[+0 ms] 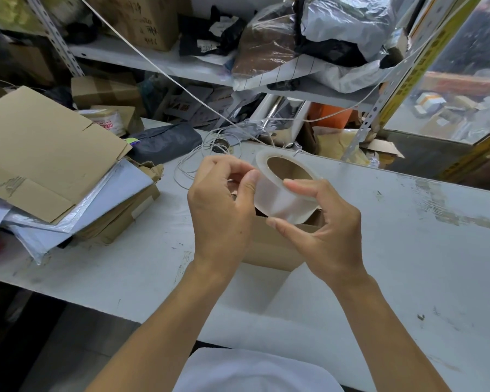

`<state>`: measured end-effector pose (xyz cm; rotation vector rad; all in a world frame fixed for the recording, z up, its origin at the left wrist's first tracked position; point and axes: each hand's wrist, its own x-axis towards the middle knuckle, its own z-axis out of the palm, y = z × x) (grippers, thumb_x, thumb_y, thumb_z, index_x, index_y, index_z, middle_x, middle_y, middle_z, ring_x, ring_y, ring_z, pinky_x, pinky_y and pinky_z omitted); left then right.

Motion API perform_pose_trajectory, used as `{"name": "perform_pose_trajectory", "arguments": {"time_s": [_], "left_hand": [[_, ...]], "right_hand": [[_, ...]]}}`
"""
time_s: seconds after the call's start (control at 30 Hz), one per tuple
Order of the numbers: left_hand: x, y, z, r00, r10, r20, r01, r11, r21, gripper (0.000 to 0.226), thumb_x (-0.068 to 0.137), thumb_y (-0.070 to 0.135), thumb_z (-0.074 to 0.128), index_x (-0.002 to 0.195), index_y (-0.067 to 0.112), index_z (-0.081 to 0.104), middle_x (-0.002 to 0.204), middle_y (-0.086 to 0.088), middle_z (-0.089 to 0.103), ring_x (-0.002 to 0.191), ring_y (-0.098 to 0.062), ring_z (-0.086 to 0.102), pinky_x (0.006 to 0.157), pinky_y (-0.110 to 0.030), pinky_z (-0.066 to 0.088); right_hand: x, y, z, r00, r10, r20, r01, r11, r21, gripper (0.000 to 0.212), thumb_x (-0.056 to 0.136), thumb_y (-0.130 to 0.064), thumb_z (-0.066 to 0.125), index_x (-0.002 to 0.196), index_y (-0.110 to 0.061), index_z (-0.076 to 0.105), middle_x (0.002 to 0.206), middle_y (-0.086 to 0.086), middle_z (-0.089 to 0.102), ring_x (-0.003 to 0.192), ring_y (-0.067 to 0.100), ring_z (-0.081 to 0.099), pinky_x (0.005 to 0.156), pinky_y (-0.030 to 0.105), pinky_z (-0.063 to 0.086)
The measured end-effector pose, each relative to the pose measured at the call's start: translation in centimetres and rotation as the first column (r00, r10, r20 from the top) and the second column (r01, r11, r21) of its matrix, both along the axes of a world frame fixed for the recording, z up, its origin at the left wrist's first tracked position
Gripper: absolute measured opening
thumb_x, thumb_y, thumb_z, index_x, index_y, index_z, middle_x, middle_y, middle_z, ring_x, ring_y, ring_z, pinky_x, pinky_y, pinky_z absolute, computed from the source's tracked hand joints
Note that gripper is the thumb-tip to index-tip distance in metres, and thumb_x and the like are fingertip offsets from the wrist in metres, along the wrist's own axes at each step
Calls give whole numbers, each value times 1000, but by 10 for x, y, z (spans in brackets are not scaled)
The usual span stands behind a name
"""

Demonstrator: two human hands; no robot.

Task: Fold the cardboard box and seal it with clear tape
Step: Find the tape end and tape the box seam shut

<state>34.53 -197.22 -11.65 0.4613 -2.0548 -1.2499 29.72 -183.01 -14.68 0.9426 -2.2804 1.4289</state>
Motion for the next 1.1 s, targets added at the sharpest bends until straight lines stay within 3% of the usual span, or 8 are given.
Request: {"name": "perform_pose_trajectory", "arguments": {"time_s": [0.13,0.23,0.3,0.47,0.6,0.73,0.9,1.1], "left_hand": [[-3,-2,-2,1000,-18,17,20,992,-124,7,92,2,58,88,8,60,93,0,53,83,-1,51,72,-8,40],[-6,-4,-2,997,-56,51,63,987,-149,11,92,2,48,86,11,48,93,-2,46,81,4,44,71,-6,35],[-8,-8,-2,991,-101,87,111,985,-129,13,91,2,44,84,12,44,90,1,43,79,5,42,70,-5,34],[-11,-23,-6,937,-293,192,313,946,-83,10,91,10,40,82,11,46,87,-2,47,76,2,42,69,-7,34],[-13,-32,-7,894,-391,220,404,915,-16,11,92,15,42,83,13,49,85,0,51,72,-4,43,65,-13,34],[-9,-33,-7,883,-452,123,439,890,119,7,92,18,56,97,15,59,93,6,62,85,-7,60,77,-21,49],[-5,-25,-10,936,-349,42,341,930,139,14,85,12,74,96,16,67,92,6,68,83,-9,65,77,-21,53],[-5,-25,-10,952,-279,129,281,960,6,5,94,10,62,89,14,62,85,6,65,79,-8,61,68,-17,46]], "right_hand": [[0,-1,2,999,35,-42,-35,999,2,50,70,-21,87,113,-7,67,109,-3,66,104,20,66,89,54,52],[-1,-2,5,998,47,-44,-47,999,8,51,68,-21,89,113,-9,67,109,-6,65,105,15,66,89,54,52],[-2,-2,5,998,40,-43,-39,999,18,52,67,-22,90,112,-10,68,108,-7,66,103,13,66,90,49,53],[-11,7,3,1000,9,22,-10,999,41,54,67,-24,91,115,-11,70,107,-3,70,102,8,66,87,15,47],[-14,10,5,998,16,64,-19,999,40,55,67,-27,90,116,-14,70,107,-4,71,104,6,66,87,14,46],[-17,15,5,994,20,110,-23,1000,21,56,67,-26,91,118,-17,69,111,-6,71,107,2,64,89,17,48],[-16,17,6,994,50,92,-54,998,36,55,69,-25,90,119,-16,68,112,-8,69,107,2,63,88,20,50],[-12,17,4,996,70,59,-73,996,43,53,69,-25,88,117,-13,69,109,-8,69,105,3,64,88,16,46]]}}
